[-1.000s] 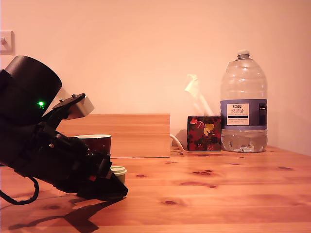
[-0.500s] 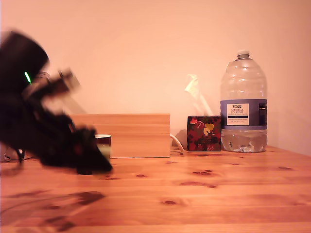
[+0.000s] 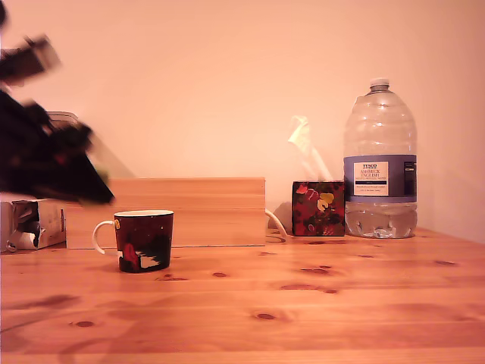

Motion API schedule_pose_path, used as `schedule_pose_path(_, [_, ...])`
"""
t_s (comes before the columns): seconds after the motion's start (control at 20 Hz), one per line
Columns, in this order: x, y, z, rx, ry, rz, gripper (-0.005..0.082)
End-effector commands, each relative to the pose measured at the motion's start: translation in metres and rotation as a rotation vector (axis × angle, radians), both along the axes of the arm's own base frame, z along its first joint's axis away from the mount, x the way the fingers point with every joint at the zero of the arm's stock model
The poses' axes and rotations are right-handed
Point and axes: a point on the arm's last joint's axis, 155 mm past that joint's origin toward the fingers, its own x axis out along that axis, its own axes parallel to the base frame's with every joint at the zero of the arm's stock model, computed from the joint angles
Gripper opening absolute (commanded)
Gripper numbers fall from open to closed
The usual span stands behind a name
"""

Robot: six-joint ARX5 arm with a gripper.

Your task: Pick up the coffee capsules from the table one by one and drop them inside the nearest coffee cup

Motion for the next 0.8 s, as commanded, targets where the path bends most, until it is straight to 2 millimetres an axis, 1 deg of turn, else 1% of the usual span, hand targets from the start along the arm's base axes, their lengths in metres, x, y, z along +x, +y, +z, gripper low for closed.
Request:
schedule_pose_path(0.0, [0.002,0.003,-0.002,0.014,0.016,0.006,0.0127])
schedule_pose_path(0.15, [0.008,0.003,0.009,0.02,0.005,0.008,0.0127])
schedule_pose_path(0.25, [0.016,0.003,0.022,0.017,-0.021,0.011,0.0127])
schedule_pose_path(0.4, [0.031,0.005,0.041,0.015,-0.024,0.029,0.0127])
schedule_pose_path(0.5, [0.045,0.004,0.049,0.018,-0.016,0.038,0.0127])
schedule_pose_path(0.6, [0.058,0.005,0.051,0.028,0.013,0.048,0.0127])
schedule_pose_path(0.75, [0.076,0.001,0.044,0.048,0.072,0.052,0.0127])
